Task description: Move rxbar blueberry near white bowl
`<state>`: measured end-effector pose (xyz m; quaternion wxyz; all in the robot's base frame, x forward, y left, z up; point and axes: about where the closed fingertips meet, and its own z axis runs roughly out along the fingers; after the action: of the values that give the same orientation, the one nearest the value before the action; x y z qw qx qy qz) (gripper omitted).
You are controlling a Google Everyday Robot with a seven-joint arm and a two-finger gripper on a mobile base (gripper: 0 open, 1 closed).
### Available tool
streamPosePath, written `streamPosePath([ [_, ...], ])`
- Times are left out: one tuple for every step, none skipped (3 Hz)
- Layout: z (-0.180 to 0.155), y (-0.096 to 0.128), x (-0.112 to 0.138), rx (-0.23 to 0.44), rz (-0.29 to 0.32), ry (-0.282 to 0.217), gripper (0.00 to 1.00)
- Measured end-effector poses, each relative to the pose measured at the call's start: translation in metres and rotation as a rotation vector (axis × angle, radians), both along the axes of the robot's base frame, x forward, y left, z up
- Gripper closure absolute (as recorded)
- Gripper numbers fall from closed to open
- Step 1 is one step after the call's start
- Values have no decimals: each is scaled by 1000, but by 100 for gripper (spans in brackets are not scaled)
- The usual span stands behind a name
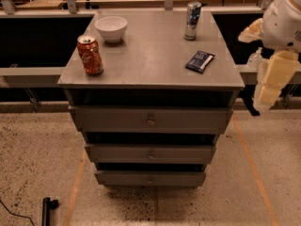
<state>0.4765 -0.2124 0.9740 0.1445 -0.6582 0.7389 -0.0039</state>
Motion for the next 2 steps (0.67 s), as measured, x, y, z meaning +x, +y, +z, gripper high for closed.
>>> streamPosePath([
  [-3,7,68,-11,225,-24,0],
  [19,8,84,-9,265,-123,0],
])
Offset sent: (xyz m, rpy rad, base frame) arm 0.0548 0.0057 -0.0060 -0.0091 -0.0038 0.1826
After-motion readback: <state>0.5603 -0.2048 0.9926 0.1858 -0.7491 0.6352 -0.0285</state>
